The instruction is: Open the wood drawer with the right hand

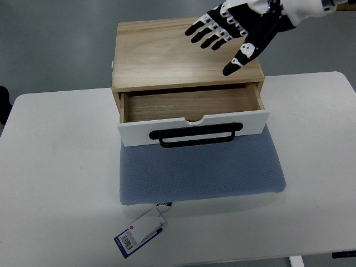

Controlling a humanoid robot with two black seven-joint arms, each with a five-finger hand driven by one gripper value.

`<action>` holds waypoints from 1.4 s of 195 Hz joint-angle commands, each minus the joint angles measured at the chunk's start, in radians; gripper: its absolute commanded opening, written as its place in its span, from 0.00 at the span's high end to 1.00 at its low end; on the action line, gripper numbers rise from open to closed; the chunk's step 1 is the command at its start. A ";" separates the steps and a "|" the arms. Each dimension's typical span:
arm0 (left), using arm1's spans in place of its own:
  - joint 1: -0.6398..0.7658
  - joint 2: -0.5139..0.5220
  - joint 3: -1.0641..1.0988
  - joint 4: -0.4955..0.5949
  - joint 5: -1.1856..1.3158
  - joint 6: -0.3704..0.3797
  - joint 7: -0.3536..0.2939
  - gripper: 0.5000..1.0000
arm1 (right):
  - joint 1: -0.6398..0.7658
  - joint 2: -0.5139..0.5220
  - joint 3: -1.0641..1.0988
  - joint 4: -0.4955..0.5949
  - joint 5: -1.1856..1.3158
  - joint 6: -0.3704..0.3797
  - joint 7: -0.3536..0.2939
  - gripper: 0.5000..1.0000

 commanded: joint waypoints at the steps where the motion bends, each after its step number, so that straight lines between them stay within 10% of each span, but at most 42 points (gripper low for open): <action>1: 0.000 0.000 0.000 0.000 0.000 0.000 0.000 0.00 | -0.079 -0.083 0.091 -0.036 0.019 -0.066 0.000 0.15; 66: 0.000 0.000 0.000 0.000 0.000 0.000 -0.002 0.00 | -0.578 -0.183 0.600 -0.202 0.019 -0.325 -0.005 0.15; 114: 0.000 0.000 0.000 0.000 0.000 0.000 0.000 0.00 | -0.992 -0.057 1.072 -0.358 -0.020 -0.474 -0.012 0.15; 273: 0.000 0.000 0.000 0.000 0.000 0.000 0.000 0.00 | -1.463 0.403 1.580 -0.598 -0.333 -0.591 -0.002 0.14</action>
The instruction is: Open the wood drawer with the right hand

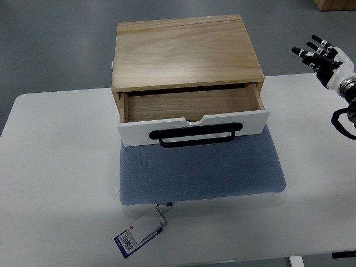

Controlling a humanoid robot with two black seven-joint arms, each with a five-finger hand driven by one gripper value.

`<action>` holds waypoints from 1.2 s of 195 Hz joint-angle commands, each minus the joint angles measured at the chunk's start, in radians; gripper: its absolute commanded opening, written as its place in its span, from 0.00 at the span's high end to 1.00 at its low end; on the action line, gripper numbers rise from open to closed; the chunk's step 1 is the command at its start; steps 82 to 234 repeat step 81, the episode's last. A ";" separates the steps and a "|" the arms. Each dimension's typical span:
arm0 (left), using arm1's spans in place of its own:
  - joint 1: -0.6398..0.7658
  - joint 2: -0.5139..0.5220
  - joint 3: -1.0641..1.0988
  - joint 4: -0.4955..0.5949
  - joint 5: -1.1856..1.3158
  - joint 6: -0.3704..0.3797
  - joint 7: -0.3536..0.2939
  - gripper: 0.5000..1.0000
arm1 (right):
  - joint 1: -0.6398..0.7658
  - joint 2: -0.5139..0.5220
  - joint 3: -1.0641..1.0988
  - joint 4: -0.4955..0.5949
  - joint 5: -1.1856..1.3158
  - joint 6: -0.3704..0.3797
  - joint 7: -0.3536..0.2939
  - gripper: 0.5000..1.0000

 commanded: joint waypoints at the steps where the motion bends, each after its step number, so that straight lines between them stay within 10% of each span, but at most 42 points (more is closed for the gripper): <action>1: 0.001 0.000 0.000 0.000 0.000 0.000 0.000 0.00 | -0.032 0.034 0.025 -0.016 -0.004 0.000 0.006 0.14; 234: 0.000 0.000 0.000 0.000 0.000 0.000 -0.001 0.00 | -0.077 0.093 0.082 -0.018 -0.001 0.006 0.006 0.14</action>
